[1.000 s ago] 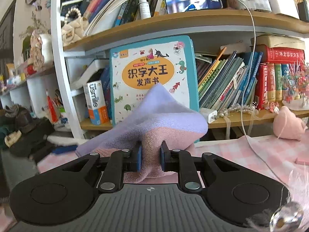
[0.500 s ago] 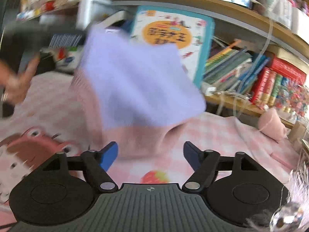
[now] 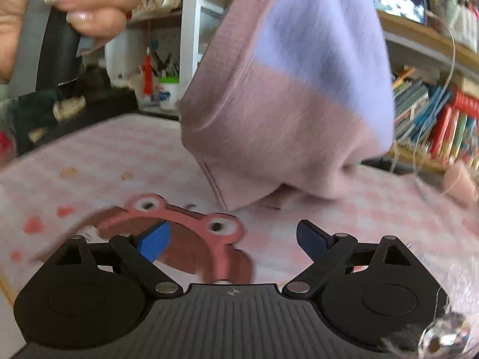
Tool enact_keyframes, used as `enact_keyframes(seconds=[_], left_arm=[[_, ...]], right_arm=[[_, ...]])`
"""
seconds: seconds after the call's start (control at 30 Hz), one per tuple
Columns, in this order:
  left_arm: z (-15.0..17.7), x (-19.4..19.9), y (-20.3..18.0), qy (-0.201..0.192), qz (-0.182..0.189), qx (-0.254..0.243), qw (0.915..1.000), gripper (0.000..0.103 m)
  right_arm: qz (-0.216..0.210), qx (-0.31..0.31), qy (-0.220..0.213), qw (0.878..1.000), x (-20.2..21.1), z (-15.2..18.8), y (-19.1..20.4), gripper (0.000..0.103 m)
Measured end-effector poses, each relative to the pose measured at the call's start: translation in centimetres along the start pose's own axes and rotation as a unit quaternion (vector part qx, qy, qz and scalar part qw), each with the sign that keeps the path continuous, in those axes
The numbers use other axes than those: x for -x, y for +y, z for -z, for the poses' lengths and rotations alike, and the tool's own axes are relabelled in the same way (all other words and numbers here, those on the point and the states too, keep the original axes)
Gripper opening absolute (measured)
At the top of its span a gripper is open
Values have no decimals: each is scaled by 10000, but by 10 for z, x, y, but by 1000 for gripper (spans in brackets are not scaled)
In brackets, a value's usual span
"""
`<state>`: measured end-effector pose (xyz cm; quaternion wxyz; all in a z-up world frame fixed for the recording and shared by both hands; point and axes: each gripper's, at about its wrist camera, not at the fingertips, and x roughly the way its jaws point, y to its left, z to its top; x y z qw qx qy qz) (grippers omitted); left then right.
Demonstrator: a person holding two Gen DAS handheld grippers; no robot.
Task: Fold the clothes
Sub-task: 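Lift the sweater with both grippers and shake it open in the air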
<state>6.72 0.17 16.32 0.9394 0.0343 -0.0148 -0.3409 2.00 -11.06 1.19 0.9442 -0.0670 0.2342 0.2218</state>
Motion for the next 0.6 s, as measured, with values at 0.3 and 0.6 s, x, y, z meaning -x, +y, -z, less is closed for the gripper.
enact_keyframes(seconds=[0.3,0.6], left_arm=[[-19,-1,-18,-124,381,372,9985,6],[-8,24,22,-43,-515,416,9978,6]], right_arm=[[279,-1103,-714,9909,20,-3,18,91],[1093,-1210,-933,9822,34,19,-22,9]])
